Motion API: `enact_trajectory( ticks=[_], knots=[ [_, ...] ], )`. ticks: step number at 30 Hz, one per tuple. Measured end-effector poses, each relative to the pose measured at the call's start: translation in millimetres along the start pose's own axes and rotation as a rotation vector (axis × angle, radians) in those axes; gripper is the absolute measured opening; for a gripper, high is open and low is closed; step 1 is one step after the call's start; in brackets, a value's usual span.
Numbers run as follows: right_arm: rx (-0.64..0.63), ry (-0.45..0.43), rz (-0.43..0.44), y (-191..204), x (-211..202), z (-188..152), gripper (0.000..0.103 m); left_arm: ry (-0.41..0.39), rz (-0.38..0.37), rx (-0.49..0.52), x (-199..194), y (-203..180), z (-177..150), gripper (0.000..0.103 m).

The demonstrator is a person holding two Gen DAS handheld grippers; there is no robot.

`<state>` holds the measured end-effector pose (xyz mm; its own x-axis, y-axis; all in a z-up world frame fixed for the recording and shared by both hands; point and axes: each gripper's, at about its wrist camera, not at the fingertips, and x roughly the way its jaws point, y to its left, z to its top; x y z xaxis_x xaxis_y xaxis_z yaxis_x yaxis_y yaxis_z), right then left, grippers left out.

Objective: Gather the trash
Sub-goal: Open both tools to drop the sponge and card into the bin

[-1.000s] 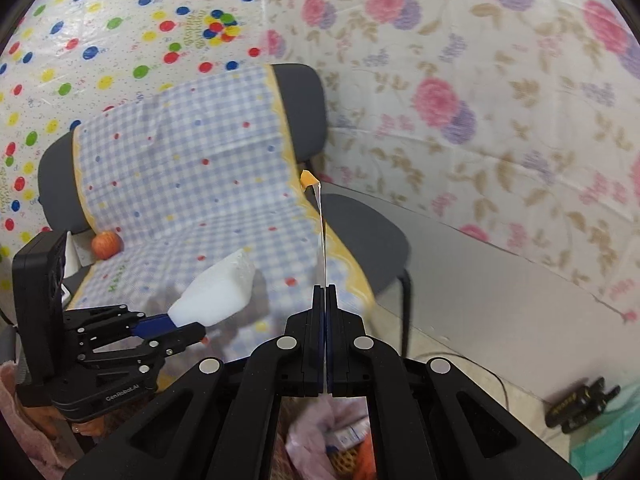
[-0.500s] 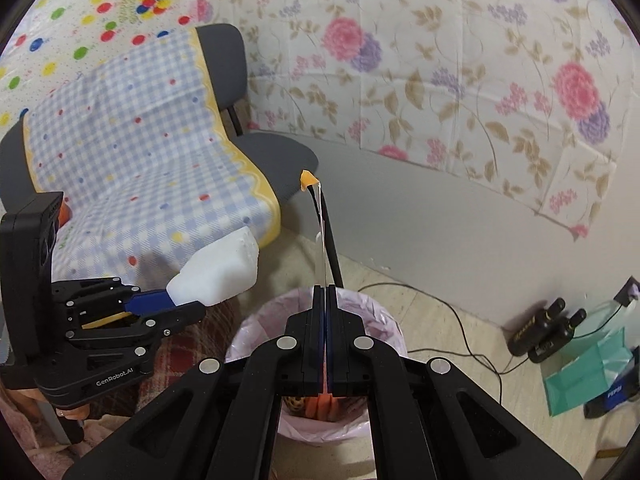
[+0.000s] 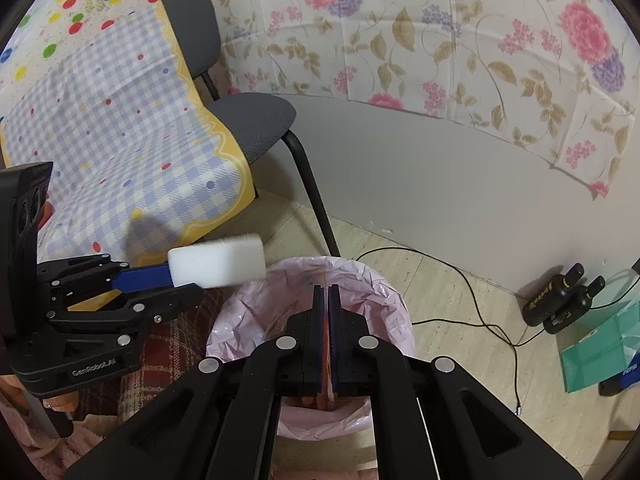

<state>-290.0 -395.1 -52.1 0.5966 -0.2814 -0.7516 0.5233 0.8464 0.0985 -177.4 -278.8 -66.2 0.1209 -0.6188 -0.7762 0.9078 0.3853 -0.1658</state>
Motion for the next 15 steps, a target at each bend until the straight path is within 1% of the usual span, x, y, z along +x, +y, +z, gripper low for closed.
enact_trajectory(
  ticks=[1, 2, 3, 4, 5, 8, 10, 11, 12, 13, 14, 15],
  knots=[
    [0.012, 0.004, 0.006, -2, 3, 1, 0.012, -0.006, 0.006, -0.002, 0, 1, 1, 0.053],
    [0.019, 0.004, 0.009, -3, 4, 2, 0.021, -0.010, 0.009, -0.005, 0, 3, 2, 0.058],
    [0.025, -0.004, 0.009, -4, 2, 3, 0.029, -0.016, 0.013, -0.009, -1, 5, 3, 0.058],
    [0.026, -0.013, 0.006, -4, 0, 4, 0.030, -0.020, 0.014, -0.015, -3, 7, 3, 0.059],
    [0.028, -0.023, 0.006, -4, -4, 6, 0.031, -0.031, 0.018, -0.025, -9, 11, 4, 0.062],
    [0.037, -0.066, 0.017, -2, -19, 16, 0.033, -0.078, 0.057, -0.053, -28, 22, 6, 0.068],
    [0.026, -0.102, 0.030, 4, -31, 25, 0.036, -0.111, 0.088, -0.078, -44, 32, 6, 0.071],
    [0.017, -0.121, 0.044, 10, -38, 30, 0.039, -0.122, 0.094, -0.092, -52, 36, 6, 0.073],
    [0.007, -0.132, 0.062, 16, -44, 34, 0.046, -0.132, 0.105, -0.113, -62, 42, 5, 0.075],
    [-0.002, -0.135, 0.085, 23, -49, 38, 0.050, -0.136, 0.122, -0.129, -70, 46, 5, 0.078],
    [-0.011, -0.135, 0.104, 28, -52, 42, 0.059, -0.143, 0.135, -0.142, -77, 49, 6, 0.081],
    [-0.022, -0.137, 0.125, 35, -56, 46, 0.065, -0.156, 0.147, -0.160, -87, 53, 5, 0.083]
  ],
)
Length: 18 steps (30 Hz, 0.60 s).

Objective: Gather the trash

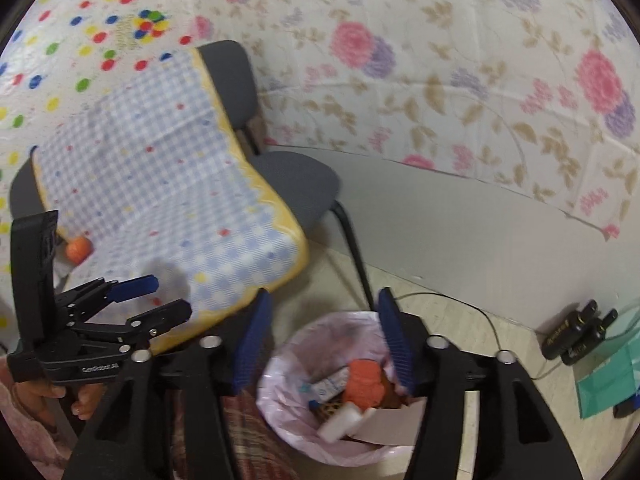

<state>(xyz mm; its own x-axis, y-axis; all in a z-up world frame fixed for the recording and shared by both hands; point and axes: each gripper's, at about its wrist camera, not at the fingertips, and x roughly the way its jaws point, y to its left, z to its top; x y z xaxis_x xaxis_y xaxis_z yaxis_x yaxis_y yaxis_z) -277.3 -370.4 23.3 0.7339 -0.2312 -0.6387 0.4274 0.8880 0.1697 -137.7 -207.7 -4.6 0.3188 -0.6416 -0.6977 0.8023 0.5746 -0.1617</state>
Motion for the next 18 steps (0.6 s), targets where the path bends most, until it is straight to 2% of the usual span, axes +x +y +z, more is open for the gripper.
enact_trajectory(
  ticks=[2, 5, 11, 18],
  knots=[
    [-0.028, -0.010, 0.039, 20, -6, 9, 0.070, -0.026, 0.058, -0.033, -23, 13, 4, 0.092],
    [-0.077, -0.044, 0.088, 50, -17, 23, 0.086, -0.084, 0.154, -0.073, -56, 29, 10, 0.096],
    [-0.170, -0.096, 0.158, 101, -30, 50, 0.093, -0.158, 0.357, -0.153, -115, 63, 5, 0.096],
    [-0.262, -0.069, 0.246, 156, -25, 63, 0.094, -0.160, 0.511, -0.270, -162, 100, -12, 0.096]
  ],
)
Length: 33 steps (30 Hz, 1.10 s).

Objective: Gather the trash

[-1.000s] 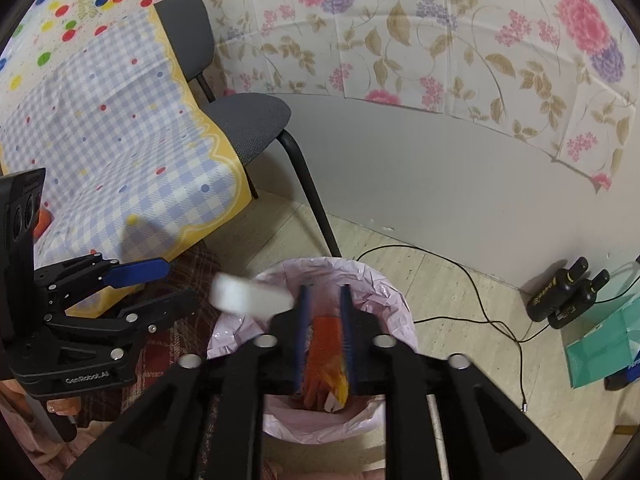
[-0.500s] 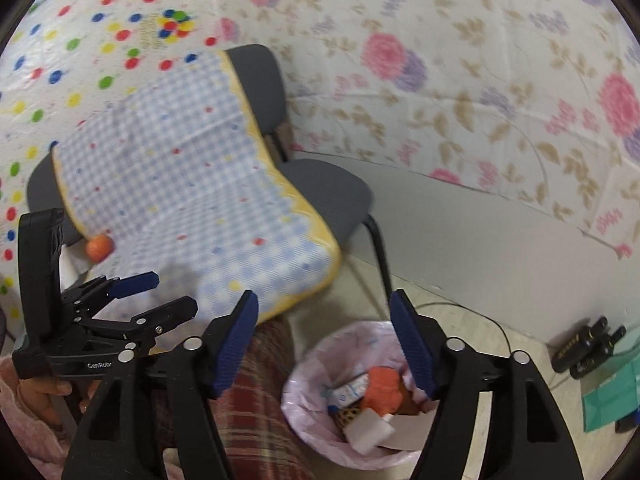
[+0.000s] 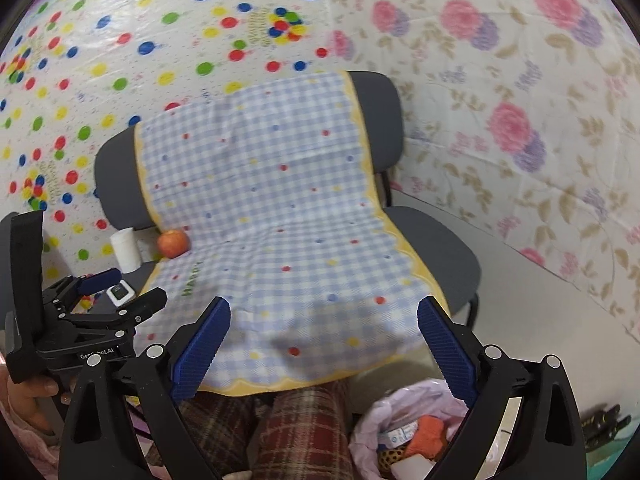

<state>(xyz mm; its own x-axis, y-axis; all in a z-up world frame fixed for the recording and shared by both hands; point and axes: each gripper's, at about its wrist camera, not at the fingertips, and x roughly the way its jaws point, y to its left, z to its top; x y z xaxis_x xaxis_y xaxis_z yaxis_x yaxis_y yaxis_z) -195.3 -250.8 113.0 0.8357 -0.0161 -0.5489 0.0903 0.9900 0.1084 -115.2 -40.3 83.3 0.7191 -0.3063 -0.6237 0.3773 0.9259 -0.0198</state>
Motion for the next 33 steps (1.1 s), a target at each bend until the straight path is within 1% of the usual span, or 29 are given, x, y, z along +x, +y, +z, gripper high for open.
enact_trajectory(
  ticks=[5, 10, 14, 20, 24, 33],
  knots=[
    [-0.042, -0.008, 0.027, 28, 12, 10, 0.094, -0.007, 0.114, -0.054, -13, 34, -1, 0.096],
    [-0.070, -0.006, 0.029, 42, 24, 16, 0.094, 0.004, 0.182, -0.078, -15, 55, -5, 0.096],
    [-0.076, 0.002, 0.025, 46, 33, 18, 0.094, 0.015, 0.198, -0.100, -14, 66, -8, 0.096],
    [-0.085, 0.020, 0.033, 49, 42, 16, 0.094, 0.029, 0.204, -0.112, -9, 71, -10, 0.096],
    [-0.081, 0.027, 0.037, 48, 47, 15, 0.094, 0.028, 0.215, -0.111, -8, 72, -10, 0.096],
    [-0.074, 0.038, 0.038, 42, 49, 12, 0.094, 0.040, 0.207, -0.115, -3, 70, -9, 0.096]
  ],
)
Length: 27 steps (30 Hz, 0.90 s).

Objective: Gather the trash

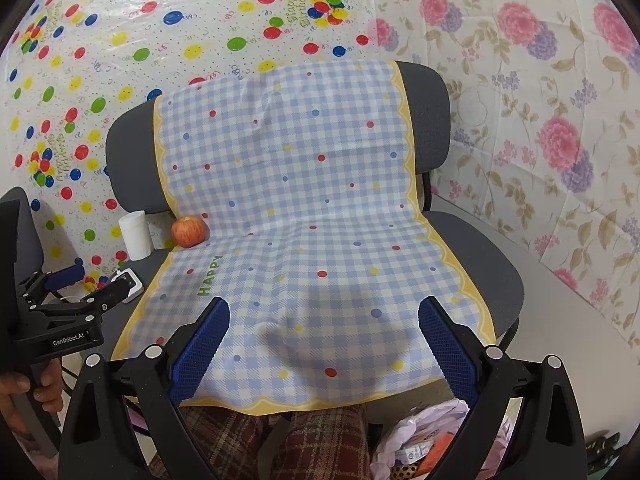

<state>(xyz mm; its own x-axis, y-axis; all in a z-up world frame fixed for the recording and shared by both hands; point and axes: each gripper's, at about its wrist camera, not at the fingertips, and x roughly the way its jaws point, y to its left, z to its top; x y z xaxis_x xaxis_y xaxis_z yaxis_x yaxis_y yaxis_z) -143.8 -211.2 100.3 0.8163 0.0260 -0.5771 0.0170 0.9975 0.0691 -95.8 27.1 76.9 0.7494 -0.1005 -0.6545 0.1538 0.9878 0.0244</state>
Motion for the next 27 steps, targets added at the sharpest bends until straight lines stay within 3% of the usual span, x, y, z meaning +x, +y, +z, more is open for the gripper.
enact_trajectory(
  ticks=[27],
  knots=[
    [0.018, -0.004, -0.006, -9.2, -0.6, -1.8, 0.095, 0.011, 0.002, 0.003, 1.1, -4.7, 0.4, 0.096]
  ],
)
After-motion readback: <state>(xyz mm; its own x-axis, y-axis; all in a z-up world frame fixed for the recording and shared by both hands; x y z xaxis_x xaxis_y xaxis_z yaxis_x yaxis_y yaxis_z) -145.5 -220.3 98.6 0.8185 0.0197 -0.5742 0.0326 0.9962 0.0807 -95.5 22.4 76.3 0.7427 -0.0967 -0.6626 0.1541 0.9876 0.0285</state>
